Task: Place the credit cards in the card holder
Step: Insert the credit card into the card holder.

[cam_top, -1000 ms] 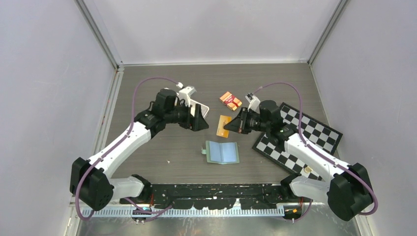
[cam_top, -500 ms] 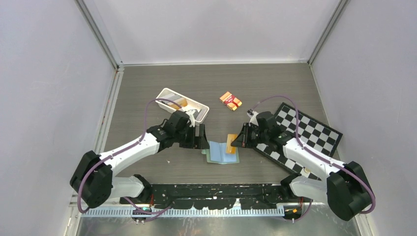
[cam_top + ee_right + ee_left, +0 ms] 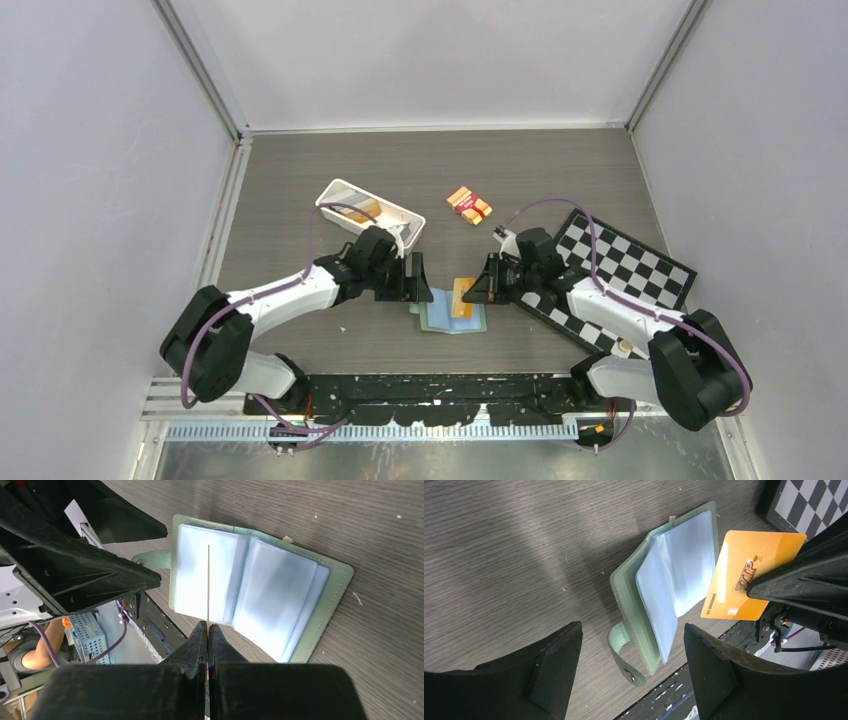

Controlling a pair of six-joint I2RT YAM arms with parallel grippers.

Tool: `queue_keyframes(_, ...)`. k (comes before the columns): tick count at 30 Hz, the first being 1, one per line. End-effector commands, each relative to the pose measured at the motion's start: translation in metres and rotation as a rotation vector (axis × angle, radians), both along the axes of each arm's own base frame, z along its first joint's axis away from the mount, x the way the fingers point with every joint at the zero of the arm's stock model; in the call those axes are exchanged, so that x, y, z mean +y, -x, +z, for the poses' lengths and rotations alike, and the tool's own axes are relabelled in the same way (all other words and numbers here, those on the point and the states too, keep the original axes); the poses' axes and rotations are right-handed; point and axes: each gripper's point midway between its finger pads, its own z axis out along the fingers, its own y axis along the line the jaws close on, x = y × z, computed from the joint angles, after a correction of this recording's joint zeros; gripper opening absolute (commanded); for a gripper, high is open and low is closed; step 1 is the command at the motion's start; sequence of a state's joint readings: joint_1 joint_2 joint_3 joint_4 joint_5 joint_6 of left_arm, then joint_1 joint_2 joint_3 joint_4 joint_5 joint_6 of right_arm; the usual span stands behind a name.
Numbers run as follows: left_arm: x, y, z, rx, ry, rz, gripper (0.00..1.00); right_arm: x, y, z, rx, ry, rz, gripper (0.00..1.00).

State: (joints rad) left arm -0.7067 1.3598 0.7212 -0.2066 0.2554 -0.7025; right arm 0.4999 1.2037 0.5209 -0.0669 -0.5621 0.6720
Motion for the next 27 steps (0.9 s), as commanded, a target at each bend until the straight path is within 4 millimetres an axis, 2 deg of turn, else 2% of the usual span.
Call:
queue_keyframes(1,-0.013,-0.007,0.001,-0.024,0.04,-0.016,0.73,0.007,0.002,0.0,0.008,-0.044,0.044,0.01)
queue_keyframes(5,-0.016,-0.008,-0.009,0.002,0.021,-0.028,0.63,0.006,0.007,-0.01,0.046,-0.031,0.045,0.01)
queue_keyframes(8,-0.016,-0.009,-0.014,0.008,0.01,-0.028,0.55,0.006,0.007,-0.012,0.051,-0.029,0.047,0.01)
queue_keyframes(12,-0.014,-0.008,-0.021,0.014,-0.007,-0.033,0.38,0.006,0.007,-0.016,0.064,-0.021,0.046,0.01)
queue_keyframes(16,-0.013,-0.007,-0.03,0.028,-0.024,-0.04,0.28,0.01,0.004,-0.019,0.064,-0.033,0.055,0.0)
queue_keyframes(21,-0.012,-0.006,-0.04,0.044,-0.046,-0.043,0.2,0.013,0.001,-0.021,0.068,-0.045,0.058,0.0)
queue_keyframes(27,-0.01,-0.007,-0.046,0.052,-0.068,-0.043,0.16,0.011,-0.001,-0.034,0.109,-0.01,0.046,0.01)
